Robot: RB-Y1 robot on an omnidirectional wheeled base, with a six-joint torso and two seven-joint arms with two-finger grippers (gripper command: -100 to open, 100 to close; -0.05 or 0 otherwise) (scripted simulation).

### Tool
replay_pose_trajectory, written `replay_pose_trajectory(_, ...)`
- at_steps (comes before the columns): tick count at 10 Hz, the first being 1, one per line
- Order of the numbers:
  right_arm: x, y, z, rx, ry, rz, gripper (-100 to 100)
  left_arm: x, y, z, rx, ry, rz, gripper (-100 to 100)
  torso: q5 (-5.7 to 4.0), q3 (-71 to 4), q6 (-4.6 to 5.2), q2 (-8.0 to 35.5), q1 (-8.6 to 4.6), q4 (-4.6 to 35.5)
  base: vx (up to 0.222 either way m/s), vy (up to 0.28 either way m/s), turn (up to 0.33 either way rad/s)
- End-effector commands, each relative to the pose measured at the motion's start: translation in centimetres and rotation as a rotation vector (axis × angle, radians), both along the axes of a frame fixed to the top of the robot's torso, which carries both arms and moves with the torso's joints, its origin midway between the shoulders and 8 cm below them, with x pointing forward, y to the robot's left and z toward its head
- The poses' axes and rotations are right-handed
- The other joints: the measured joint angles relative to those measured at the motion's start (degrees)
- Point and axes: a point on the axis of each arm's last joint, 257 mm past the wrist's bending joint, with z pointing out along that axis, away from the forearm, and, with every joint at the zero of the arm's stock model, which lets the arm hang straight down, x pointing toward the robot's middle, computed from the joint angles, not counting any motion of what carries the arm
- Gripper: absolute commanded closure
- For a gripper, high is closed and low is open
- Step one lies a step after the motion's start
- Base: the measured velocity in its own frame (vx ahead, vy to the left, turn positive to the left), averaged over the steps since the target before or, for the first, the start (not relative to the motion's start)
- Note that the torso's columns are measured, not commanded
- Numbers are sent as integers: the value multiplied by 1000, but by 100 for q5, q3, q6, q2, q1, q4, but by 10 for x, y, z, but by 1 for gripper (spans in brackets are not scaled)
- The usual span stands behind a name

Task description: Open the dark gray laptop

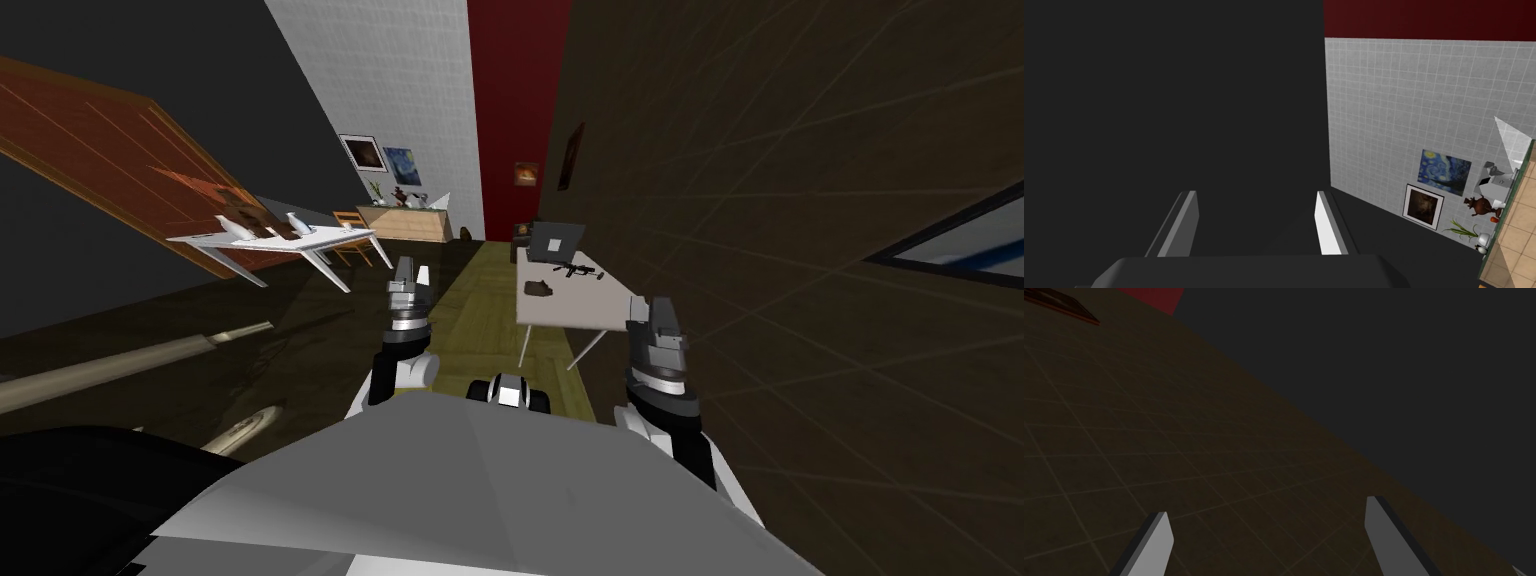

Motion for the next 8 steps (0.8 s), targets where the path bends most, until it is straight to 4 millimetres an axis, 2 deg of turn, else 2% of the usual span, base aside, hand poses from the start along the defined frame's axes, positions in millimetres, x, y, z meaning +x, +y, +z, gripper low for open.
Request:
replay_pose_trajectory(1,-8,2,-5,-118,7,-40,-100,0,0,0,0,0,0,0,-2,0,3,0,-2,0,-1,247,-142)
replay_pose_trajectory(3,-11,2,-8,-175,12,-61,-100,0,0,0,0,0,0,0,11,-3,3,-6,38,-1,55,260,-107)
replay_pose_trajectory(8,-22,-3,-23,-424,39,-149,-100,0,0,0,0,0,0,0,6,5,0,10,17,2,41,265,-101)
